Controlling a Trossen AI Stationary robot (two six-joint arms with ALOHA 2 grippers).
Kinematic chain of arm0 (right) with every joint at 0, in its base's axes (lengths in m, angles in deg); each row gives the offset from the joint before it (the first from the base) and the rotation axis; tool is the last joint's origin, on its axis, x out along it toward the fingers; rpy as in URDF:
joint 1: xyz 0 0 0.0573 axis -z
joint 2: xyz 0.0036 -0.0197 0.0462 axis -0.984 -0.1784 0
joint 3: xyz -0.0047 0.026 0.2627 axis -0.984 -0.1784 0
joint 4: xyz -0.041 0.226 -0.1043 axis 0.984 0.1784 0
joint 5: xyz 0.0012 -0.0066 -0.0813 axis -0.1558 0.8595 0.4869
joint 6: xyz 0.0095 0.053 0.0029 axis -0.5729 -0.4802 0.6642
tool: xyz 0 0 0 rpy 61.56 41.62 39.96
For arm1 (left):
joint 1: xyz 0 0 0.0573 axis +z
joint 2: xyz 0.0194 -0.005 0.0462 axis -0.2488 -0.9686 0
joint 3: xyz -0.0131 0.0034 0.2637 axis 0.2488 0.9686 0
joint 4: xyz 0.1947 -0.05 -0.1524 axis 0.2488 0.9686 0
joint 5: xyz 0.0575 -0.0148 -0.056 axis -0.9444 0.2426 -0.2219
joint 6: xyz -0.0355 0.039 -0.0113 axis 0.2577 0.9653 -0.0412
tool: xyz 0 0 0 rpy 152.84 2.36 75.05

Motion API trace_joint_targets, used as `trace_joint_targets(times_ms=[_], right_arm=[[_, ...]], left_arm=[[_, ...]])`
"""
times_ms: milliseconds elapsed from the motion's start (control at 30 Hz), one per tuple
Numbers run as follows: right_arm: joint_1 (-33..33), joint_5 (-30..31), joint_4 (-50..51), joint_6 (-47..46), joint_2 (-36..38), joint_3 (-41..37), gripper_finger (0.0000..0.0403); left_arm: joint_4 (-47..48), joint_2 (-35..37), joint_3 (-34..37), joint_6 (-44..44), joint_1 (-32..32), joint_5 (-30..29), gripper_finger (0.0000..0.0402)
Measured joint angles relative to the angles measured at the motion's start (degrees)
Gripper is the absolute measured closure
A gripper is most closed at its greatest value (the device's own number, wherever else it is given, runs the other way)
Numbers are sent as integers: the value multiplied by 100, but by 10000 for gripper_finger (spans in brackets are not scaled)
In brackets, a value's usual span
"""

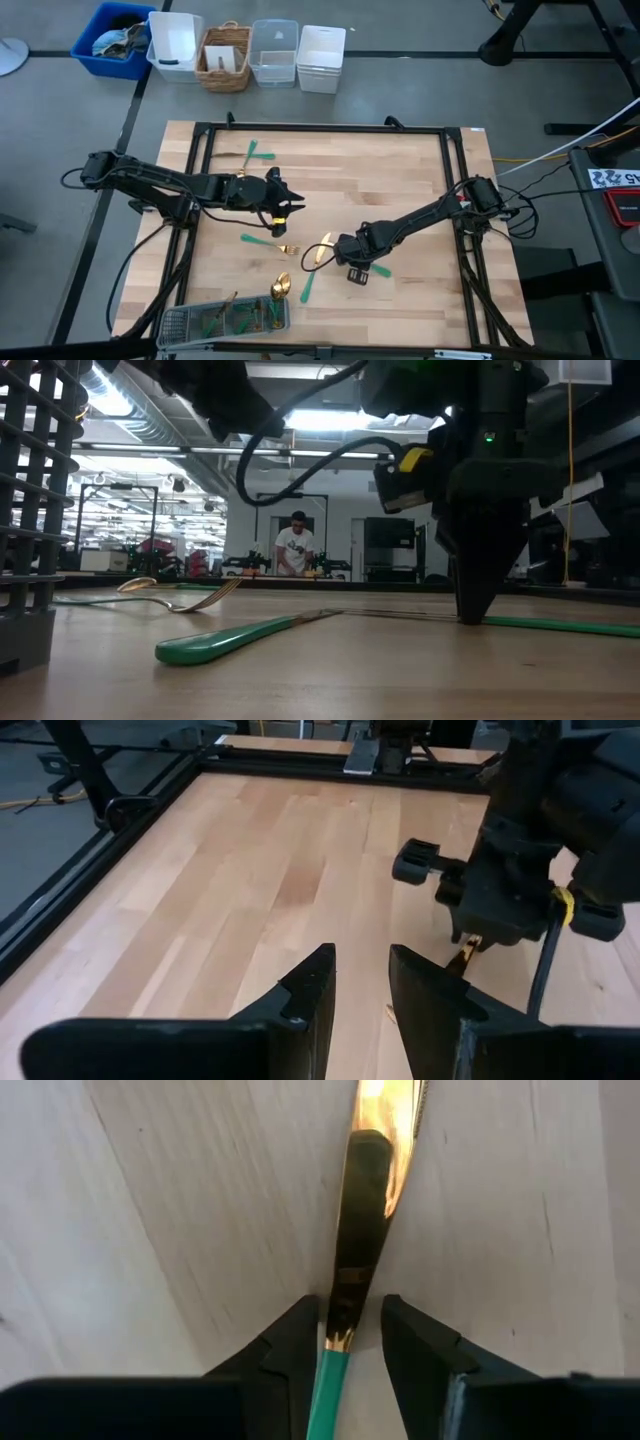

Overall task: Sort silverware
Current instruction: Put the right knife into the cutlery rack

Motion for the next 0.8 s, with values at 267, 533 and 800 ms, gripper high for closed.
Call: trace_joint_targets(times_ms=[267, 533, 800], right_arm=[[0, 10, 3, 3, -50, -7, 306], [3, 19, -20, 131, -61, -18, 369], [4, 25, -21, 130, -70, -22, 364]], left_arm=[[31, 6, 1, -33, -4, 1, 311], [514, 535, 1, -92, -4, 0, 311], [820, 1126, 1, -87, -4, -1, 311]])
